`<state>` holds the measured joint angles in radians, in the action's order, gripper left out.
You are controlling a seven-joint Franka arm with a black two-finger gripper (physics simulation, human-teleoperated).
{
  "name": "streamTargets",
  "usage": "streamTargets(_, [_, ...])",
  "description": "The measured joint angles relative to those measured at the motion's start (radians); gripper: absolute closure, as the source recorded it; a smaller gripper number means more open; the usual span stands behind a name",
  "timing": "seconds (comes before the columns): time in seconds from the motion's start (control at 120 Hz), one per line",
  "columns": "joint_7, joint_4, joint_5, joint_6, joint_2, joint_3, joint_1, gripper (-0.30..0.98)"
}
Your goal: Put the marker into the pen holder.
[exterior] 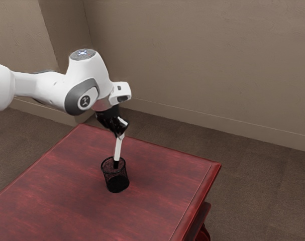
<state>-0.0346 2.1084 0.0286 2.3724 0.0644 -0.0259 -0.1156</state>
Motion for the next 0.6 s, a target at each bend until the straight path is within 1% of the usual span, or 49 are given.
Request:
streamTargets(0.067, [-0.001,0.016,-0.003,-0.005,0.003,0.001,-0.004,0.70])
streamTargets(0.192, [0.011,0.024,-0.018,-0.015,0.001,0.002,-0.008,0.43])
streamTargets(0.258, [0.020,-0.004,-0.016,-0.051,-0.013,0.002,-0.007,0.31])
streamTargets(0.308, [0.038,-0.108,-0.018,-0.126,-0.019,-0.001,-0.009,0.25])
streamTargets(0.383, [0.084,-0.289,-0.017,-0.280,-0.022,-0.005,-0.010,0.17])
streamTargets(0.433, [0.117,-0.364,-0.016,-0.380,-0.028,-0.016,-0.017,0.14])
streamTargets(0.5, [0.172,-0.420,-0.015,-0.484,-0.034,-0.030,-0.023,0.10])
streamTargets(0.6, [0.246,-0.440,-0.014,-0.595,-0.044,-0.045,-0.021,0.06])
